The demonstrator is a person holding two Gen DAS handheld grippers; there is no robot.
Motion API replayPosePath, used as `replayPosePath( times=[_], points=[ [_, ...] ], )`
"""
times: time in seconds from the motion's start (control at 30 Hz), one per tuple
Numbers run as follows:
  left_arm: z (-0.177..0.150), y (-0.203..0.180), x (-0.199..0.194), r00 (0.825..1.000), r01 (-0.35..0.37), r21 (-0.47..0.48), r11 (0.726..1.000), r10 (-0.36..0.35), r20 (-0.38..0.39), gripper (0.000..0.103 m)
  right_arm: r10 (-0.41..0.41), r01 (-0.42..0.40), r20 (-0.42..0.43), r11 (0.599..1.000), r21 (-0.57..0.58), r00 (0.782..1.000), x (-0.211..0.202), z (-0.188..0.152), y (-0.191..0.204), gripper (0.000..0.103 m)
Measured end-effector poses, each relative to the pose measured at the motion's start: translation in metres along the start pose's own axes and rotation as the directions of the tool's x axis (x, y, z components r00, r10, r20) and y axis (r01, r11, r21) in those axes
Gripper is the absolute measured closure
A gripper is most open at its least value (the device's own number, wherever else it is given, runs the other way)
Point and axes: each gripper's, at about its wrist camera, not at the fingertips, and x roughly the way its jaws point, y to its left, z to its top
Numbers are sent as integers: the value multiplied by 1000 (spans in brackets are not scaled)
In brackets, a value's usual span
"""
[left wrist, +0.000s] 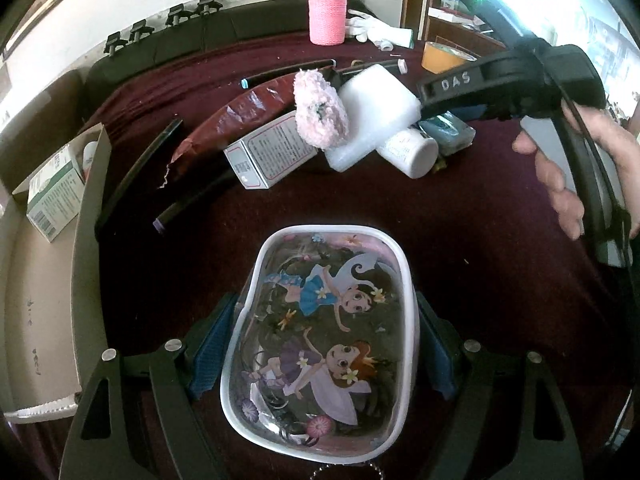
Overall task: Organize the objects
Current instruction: 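Grasp the cartoon-face tissue pack with the right tool while the left tool lifts the pouch, then carry the pouch and tissue pack with both tools over the cardboard box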
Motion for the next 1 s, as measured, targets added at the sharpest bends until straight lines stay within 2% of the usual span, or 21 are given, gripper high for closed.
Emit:
replayPosePath(
  times=[0.07, 0.17, 0.23, 0.43, 0.5, 0.6, 1.0],
  points=[
    [-2, 0, 0, 1000, -1, -1, 1000, 1, 1, 25, -31, 31, 5, 999, -9, 1000, 0, -3, 1, 47],
    [-2, -1, -1, 1000, -7, 0, 1000, 7, 0, 23, -32, 33, 11, 999, -32, 999, -4, -9, -1, 48],
    [-2, -1, 0, 1000, -13, -2, 1000, 13, 1, 22, -68, 71, 29, 994, -78, 997, -6, -16, 3, 54],
    [-1, -4, 2, 1000, -28, -13, 1000, 28, 4, 19, -65, 74, 90, 991, -109, 994, -12, -26, 3, 57],
    [1, -4, 0, 1000, -25, -18, 1000, 25, 13, 25, -37, 45, 91, 996, -83, 995, -14, -24, -3, 61],
    [2, -3, 1, 999, -29, -32, 999, 30, 18, 26, 24, -21, 95, 999, -33, 995, -22, -22, -15, 64],
    [2, 5, -22, 990, -97, -96, 991, 106, 95, 26, 29, -46, 213, 996, 77, 977, -55, -17, -37, 64]
  ],
)
